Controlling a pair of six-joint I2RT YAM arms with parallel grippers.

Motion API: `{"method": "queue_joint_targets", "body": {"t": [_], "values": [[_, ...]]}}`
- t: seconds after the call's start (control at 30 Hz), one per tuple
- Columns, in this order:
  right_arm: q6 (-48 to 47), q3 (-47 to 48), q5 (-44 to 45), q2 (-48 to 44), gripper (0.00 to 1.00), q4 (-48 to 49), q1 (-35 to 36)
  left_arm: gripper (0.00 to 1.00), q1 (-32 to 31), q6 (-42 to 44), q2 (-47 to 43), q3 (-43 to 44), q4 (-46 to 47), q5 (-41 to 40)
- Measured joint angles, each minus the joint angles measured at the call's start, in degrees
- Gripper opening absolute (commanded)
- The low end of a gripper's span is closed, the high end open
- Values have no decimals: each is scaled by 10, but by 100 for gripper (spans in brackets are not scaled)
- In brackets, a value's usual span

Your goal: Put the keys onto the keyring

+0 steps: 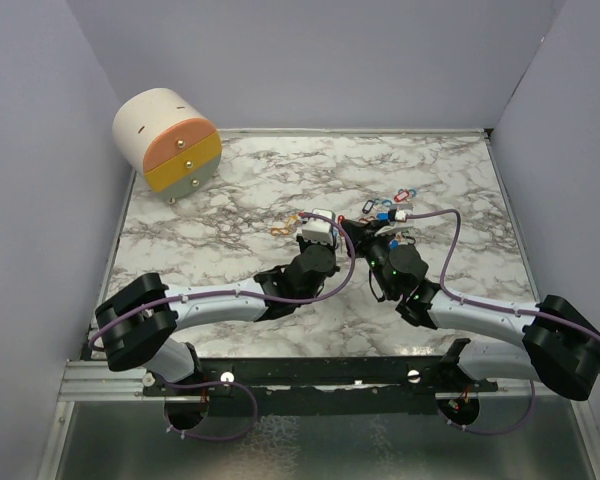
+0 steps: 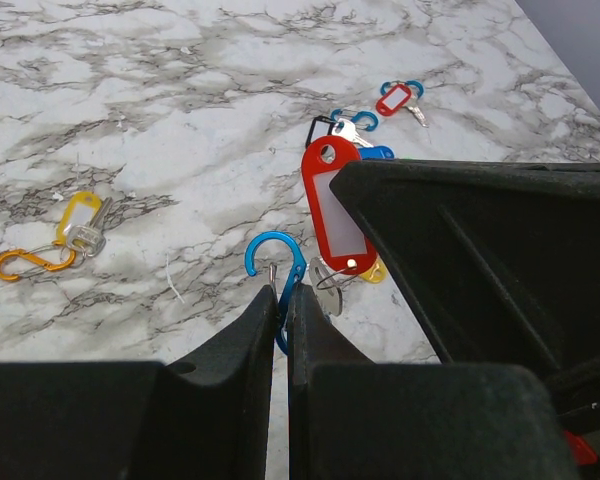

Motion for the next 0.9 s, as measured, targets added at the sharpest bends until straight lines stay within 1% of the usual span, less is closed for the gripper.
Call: {"method": "queue_joint_targets", "body": {"t": [0.9], "values": [[4, -9, 0, -2, 1, 0, 0, 0, 5, 4, 3, 1, 12, 0]]}}
